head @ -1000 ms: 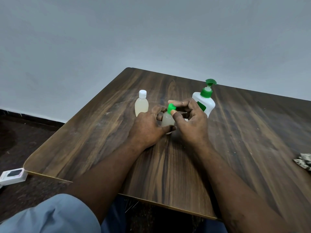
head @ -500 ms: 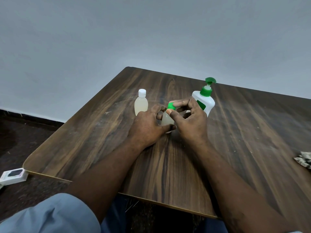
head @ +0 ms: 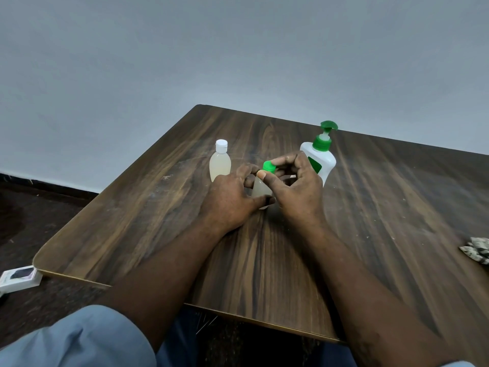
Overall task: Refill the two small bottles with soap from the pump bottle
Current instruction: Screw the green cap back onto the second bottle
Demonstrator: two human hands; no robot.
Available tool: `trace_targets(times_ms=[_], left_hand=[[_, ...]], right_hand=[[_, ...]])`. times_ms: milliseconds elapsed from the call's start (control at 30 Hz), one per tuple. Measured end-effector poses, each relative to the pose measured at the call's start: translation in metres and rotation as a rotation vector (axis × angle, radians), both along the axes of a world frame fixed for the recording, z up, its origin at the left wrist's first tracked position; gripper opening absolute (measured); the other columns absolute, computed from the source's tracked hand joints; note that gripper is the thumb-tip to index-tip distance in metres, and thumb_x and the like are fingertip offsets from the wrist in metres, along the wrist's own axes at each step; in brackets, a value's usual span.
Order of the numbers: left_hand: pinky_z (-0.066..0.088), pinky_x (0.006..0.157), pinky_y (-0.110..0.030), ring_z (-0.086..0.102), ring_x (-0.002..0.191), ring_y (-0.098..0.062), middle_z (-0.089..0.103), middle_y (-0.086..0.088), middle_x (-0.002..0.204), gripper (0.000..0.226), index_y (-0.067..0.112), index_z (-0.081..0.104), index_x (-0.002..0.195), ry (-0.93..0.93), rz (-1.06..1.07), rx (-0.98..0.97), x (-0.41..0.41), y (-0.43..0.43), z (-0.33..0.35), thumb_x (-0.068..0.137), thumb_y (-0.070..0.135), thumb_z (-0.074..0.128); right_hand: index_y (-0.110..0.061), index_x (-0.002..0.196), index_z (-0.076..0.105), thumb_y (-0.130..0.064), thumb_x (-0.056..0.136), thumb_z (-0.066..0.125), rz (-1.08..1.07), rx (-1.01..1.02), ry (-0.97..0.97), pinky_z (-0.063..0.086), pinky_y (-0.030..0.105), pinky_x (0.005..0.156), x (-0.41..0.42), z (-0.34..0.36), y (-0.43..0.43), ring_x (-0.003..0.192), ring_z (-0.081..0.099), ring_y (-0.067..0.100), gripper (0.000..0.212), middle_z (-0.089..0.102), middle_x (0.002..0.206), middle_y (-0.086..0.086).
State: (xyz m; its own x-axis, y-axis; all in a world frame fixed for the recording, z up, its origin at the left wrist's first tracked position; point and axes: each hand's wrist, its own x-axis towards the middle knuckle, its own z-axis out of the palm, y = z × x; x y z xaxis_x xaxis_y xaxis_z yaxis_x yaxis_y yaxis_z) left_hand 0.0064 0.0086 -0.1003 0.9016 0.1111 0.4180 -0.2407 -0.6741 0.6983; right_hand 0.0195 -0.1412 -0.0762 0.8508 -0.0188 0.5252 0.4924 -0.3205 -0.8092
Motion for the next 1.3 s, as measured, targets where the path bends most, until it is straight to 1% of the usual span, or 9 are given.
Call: trace_targets(times_ms=[133, 300, 367, 467, 667, 833, 1033, 1167, 1300], left_hand=[[0.055, 0.081, -0.035, 0.067, 0.094, -0.006, 0.073, 0.014, 0.093, 0.058, 0.034, 0.060, 0.121, 0.001, -0.009, 0.000, 0.0001, 0.0005, 0.0010, 0.071, 0.052, 0.083], [0.055, 0.080, -0.035, 0.066, 0.094, -0.007, 0.072, 0.013, 0.094, 0.055, 0.034, 0.060, 0.119, -0.009, 0.007, 0.001, 0.0007, 0.0002, 0.0001, 0.071, 0.051, 0.083], [0.055, 0.080, -0.036, 0.066, 0.093, -0.005, 0.072, 0.014, 0.093, 0.054, 0.034, 0.060, 0.118, -0.002, 0.005, 0.002, 0.0008, 0.0001, -0.0001, 0.071, 0.050, 0.083], [0.055, 0.082, -0.037, 0.066, 0.093, -0.004, 0.073, 0.016, 0.093, 0.056, 0.037, 0.059, 0.118, 0.001, 0.001, -0.004, 0.0017, 0.0009, -0.0008, 0.070, 0.052, 0.083], [0.055, 0.082, -0.038, 0.067, 0.093, -0.003, 0.073, 0.015, 0.094, 0.053, 0.038, 0.060, 0.116, 0.002, 0.001, -0.005, 0.0018, 0.0006, -0.0015, 0.070, 0.053, 0.081], [0.056, 0.082, -0.036, 0.066, 0.094, -0.004, 0.073, 0.015, 0.096, 0.061, 0.036, 0.058, 0.123, 0.017, -0.007, 0.007, 0.0021, 0.0013, -0.0012, 0.070, 0.055, 0.080], [0.055, 0.080, -0.036, 0.065, 0.092, -0.004, 0.071, 0.014, 0.092, 0.054, 0.036, 0.059, 0.118, 0.008, 0.004, 0.001, 0.0020, 0.0006, -0.0013, 0.072, 0.052, 0.081], [0.055, 0.081, -0.036, 0.065, 0.094, -0.002, 0.072, 0.016, 0.093, 0.062, 0.038, 0.057, 0.120, 0.025, -0.013, -0.006, 0.0023, 0.0007, -0.0007, 0.066, 0.061, 0.077], [0.056, 0.080, -0.037, 0.065, 0.093, -0.004, 0.072, 0.016, 0.094, 0.058, 0.039, 0.057, 0.117, 0.016, 0.000, 0.001, 0.0023, 0.0008, -0.0009, 0.068, 0.059, 0.081]], right_hand=[[-0.023, 0.103, 0.065, -0.016, 0.088, 0.079, 0.077, -0.027, 0.010, 0.063, 0.045, 0.079, 0.0012, -0.0021, -0.0014, 0.089, 0.073, 0.020, 0.022, 0.077, 0.112, -0.012], [-0.023, 0.100, 0.067, -0.021, 0.082, 0.088, 0.000, -0.038, -0.020, 0.059, 0.027, 0.074, 0.0007, -0.0014, 0.0001, 0.086, 0.068, 0.010, 0.028, 0.071, 0.094, -0.011], [-0.022, 0.101, 0.066, -0.018, 0.083, 0.086, 0.010, -0.042, -0.026, 0.056, 0.023, 0.072, 0.0000, -0.0007, -0.0002, 0.089, 0.067, 0.009, 0.027, 0.072, 0.099, -0.011], [-0.020, 0.102, 0.065, -0.009, 0.088, 0.077, 0.064, -0.050, -0.034, 0.058, 0.029, 0.071, -0.0017, 0.0008, -0.0009, 0.096, 0.069, 0.005, 0.022, 0.075, 0.116, -0.014], [-0.030, 0.097, 0.068, -0.021, 0.083, 0.087, -0.003, -0.045, -0.020, 0.058, 0.029, 0.076, -0.0008, -0.0004, 0.0003, 0.090, 0.067, 0.008, 0.025, 0.072, 0.098, -0.017], [-0.018, 0.101, 0.066, -0.006, 0.088, 0.076, 0.085, -0.035, -0.007, 0.060, 0.035, 0.073, -0.0024, 0.0006, -0.0008, 0.094, 0.071, 0.008, 0.020, 0.076, 0.116, -0.014], [-0.033, 0.096, 0.067, -0.023, 0.082, 0.088, -0.009, -0.060, -0.005, 0.060, 0.034, 0.079, -0.0010, -0.0004, -0.0002, 0.090, 0.068, 0.010, 0.026, 0.073, 0.098, -0.015], [-0.019, 0.103, 0.067, -0.012, 0.090, 0.078, 0.076, -0.023, 0.014, 0.061, 0.043, 0.079, -0.0023, -0.0002, -0.0010, 0.099, 0.071, 0.006, 0.019, 0.076, 0.115, -0.014], [-0.030, 0.096, 0.070, -0.024, 0.084, 0.086, -0.015, -0.026, 0.014, 0.062, 0.039, 0.076, -0.0013, 0.0000, -0.0002, 0.086, 0.068, 0.012, 0.021, 0.074, 0.096, -0.016]])
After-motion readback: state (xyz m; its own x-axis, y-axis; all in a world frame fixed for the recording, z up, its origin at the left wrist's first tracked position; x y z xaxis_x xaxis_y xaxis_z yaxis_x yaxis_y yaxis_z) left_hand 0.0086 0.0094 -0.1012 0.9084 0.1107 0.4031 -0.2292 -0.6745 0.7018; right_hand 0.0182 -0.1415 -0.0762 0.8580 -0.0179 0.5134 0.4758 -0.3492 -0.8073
